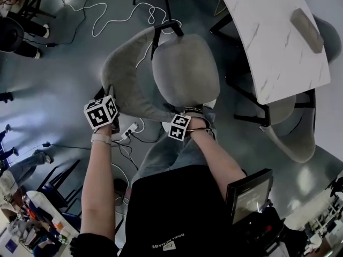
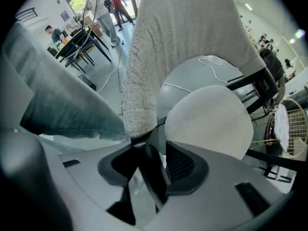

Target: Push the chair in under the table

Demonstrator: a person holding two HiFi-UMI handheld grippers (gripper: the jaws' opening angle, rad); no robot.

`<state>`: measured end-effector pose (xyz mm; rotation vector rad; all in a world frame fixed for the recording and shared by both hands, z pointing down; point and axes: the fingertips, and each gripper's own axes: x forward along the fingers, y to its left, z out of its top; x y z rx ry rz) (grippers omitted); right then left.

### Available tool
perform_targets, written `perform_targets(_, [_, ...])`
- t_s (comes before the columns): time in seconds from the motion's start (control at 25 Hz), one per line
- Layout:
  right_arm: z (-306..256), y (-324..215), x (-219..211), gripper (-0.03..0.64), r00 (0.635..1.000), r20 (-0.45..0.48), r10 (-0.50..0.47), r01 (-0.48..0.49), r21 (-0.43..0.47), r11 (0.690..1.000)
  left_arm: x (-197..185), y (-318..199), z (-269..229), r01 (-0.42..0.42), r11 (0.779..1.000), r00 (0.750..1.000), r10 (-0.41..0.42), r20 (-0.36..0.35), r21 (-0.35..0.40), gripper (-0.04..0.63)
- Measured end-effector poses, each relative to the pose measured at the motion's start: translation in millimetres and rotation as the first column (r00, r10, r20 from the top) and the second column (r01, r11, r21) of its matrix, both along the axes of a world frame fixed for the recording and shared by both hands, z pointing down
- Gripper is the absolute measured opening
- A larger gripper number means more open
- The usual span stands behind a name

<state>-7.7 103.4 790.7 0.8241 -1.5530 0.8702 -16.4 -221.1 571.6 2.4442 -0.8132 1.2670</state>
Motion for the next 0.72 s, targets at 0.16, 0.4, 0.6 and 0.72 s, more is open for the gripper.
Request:
perform_targets(0.16, [1.2,2.1,-2.7,0.161,1.000,0.020,-0.024,0.024,-0.007,1.000,-1.5,0.4,4.2,0.020,1.000,0.999,-0.020,0.038,-0.010,0.118])
perform_targets(0.4, [1.5,2.3,4.9,0.160,0.999,0.039,-0.034,0.035,-0.003,0.999,5.6,0.0,3.4,0.060,0.996,0.998,-0.058,0.028,-0.066,0.110])
perform_targets(0.6, [-0.1,9.0,39.5,0.161,0.998,0.024,-0.050,0.049,0.012,0.999,35.5,7.2,2.3,0.059,0.997,0.998,-0.060,-0.003,-0.054,0.109])
perform_targets(0.72, [0.1,10.6,62.4,0.161,0.999,0.020,-0.043,0.043,0.004,0.999,58.5,8.2,1.6,0.053,0.997,0.999,-0.053,0.000,-0.056,0.109])
